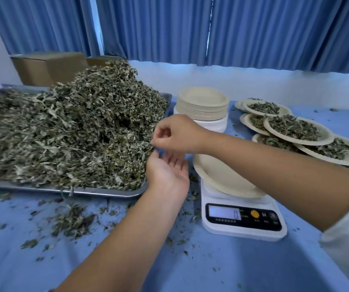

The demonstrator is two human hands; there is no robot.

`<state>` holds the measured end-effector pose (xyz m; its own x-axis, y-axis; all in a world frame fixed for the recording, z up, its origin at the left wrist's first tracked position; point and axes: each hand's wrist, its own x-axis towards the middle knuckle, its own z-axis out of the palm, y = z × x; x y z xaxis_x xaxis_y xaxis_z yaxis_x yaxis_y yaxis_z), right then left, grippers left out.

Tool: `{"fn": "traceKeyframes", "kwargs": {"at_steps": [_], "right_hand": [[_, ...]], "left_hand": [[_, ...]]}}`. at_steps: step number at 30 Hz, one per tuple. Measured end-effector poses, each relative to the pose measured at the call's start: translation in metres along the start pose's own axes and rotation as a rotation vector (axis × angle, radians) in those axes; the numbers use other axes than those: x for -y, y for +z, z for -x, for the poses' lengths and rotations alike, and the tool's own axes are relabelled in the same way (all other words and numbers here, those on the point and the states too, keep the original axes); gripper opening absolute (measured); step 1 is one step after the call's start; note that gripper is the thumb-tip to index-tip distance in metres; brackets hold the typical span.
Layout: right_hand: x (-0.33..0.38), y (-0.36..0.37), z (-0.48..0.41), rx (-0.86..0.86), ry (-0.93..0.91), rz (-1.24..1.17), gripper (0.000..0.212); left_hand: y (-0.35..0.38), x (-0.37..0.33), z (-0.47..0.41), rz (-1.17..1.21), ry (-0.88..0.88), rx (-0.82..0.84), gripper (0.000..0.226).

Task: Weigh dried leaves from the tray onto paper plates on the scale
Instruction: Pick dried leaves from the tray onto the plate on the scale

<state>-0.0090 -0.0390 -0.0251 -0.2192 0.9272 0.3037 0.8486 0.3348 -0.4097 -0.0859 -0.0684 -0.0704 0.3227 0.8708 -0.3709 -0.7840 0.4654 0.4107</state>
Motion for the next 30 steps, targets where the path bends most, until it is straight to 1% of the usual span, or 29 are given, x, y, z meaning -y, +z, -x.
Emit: {"fn": "traceKeyframes", "kwargs": {"at_steps": [1,2,4,7,8,9,11,15,17,20,23,25,27,30], "right_hand": [[0.005,0.004,-0.009,0.065,-0.027,0.026,0.012],[0.010,0.008,-0.018,0.131,-0.054,0.066,0.016],[0.018,0.016,-0.035,0.272,-0.084,0.176,0.039],[0.026,0.027,-0.053,0.520,-0.025,0.291,0.082],[0.027,0.032,-0.058,0.581,-0.007,0.325,0.090],[0.027,0.037,-0.061,0.622,-0.004,0.356,0.093],[0.028,0.044,-0.066,0.636,-0.027,0.384,0.088],[0.027,0.049,-0.067,0.574,-0.083,0.305,0.054],[0.026,0.048,-0.066,0.563,-0.094,0.281,0.044],[0.026,0.040,-0.064,0.520,-0.085,0.215,0.039],[0.029,0.030,-0.064,0.394,-0.088,0.084,0.028],[0.031,0.027,-0.063,0.333,-0.100,0.070,0.023],[0.031,0.026,-0.062,0.292,-0.106,0.064,0.022],[0.033,0.019,-0.062,0.199,-0.072,-0.085,0.022]], "left_hand": [[0.001,0.000,0.001,0.011,-0.008,-0.006,0.049],[0.001,-0.001,0.001,0.019,-0.019,-0.013,0.048],[0.001,-0.001,0.002,0.025,-0.044,-0.025,0.049],[0.000,-0.002,0.002,0.042,-0.073,-0.042,0.049],[0.000,-0.002,0.001,0.052,-0.078,-0.049,0.049],[0.000,-0.003,0.001,0.062,-0.084,-0.055,0.049],[0.001,-0.003,0.000,0.077,-0.093,-0.053,0.049],[0.001,-0.004,0.000,0.096,-0.103,-0.030,0.047],[0.001,-0.004,0.000,0.099,-0.102,-0.033,0.047],[0.000,-0.003,-0.001,0.096,-0.099,-0.025,0.044],[-0.001,-0.004,-0.001,0.115,-0.104,-0.001,0.046],[-0.001,-0.004,-0.001,0.134,-0.102,0.011,0.045],[-0.002,-0.004,-0.002,0.153,-0.098,0.024,0.044],[-0.002,-0.005,-0.002,0.179,-0.099,0.048,0.048]]}}
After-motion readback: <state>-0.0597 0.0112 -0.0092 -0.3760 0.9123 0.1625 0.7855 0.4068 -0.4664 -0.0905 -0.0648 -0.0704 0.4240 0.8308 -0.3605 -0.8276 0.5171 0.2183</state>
